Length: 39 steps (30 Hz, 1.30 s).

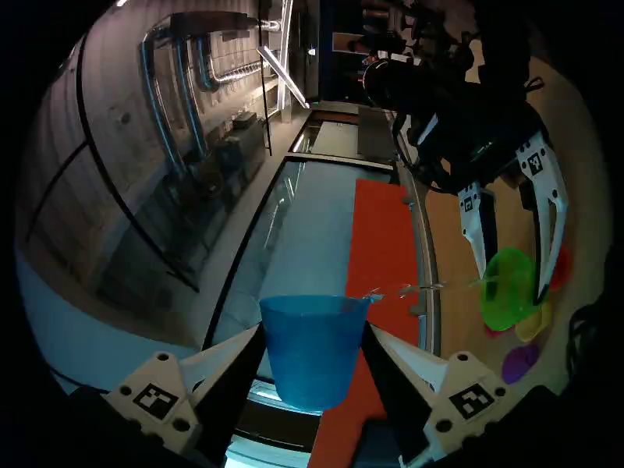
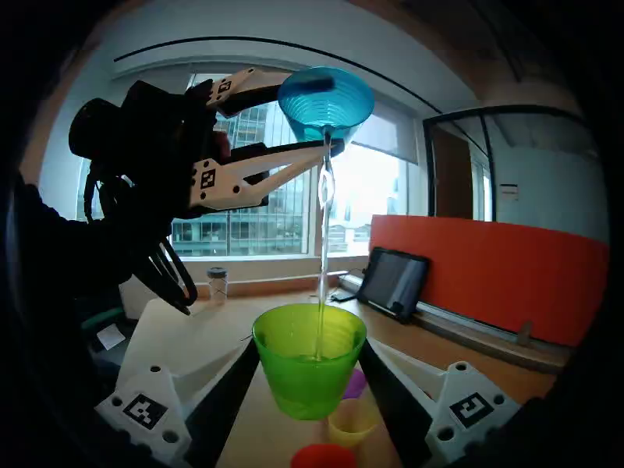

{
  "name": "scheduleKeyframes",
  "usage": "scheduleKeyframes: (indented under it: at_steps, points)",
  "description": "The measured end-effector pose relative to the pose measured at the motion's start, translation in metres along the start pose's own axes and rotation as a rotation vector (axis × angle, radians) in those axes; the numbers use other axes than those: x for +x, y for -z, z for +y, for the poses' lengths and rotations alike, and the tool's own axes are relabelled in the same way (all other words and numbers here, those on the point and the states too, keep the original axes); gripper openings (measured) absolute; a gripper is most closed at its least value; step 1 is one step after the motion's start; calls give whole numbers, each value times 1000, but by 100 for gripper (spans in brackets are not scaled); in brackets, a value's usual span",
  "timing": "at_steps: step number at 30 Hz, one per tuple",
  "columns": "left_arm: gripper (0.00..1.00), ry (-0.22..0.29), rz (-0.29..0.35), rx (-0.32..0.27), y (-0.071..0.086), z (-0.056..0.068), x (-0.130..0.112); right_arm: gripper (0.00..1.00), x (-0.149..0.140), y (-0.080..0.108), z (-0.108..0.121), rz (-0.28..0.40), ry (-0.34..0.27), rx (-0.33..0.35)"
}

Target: Pour water

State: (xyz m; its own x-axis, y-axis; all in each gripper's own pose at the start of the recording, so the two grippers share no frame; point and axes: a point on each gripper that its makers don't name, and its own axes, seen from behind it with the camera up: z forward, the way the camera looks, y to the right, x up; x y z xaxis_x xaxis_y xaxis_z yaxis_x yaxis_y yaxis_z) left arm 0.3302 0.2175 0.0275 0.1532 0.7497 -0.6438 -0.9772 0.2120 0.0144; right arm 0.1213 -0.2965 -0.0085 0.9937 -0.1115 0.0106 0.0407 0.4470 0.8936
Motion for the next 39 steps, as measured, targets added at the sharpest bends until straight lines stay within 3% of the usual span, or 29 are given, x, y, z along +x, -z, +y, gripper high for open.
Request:
scheduleKeyframes:
  at_steps: [15, 32, 39]
  points:
    - [84, -97, 3, 0, 0, -4, 5, 89, 1, 0, 2, 4, 0, -6]
    - [84, -230, 16, -1, 2, 4, 14, 89, 2, -2, 3, 7, 0, -10]
    - [84, -238, 19, 3, 3, 8, 16, 89, 2, -2, 4, 9, 2, -12]
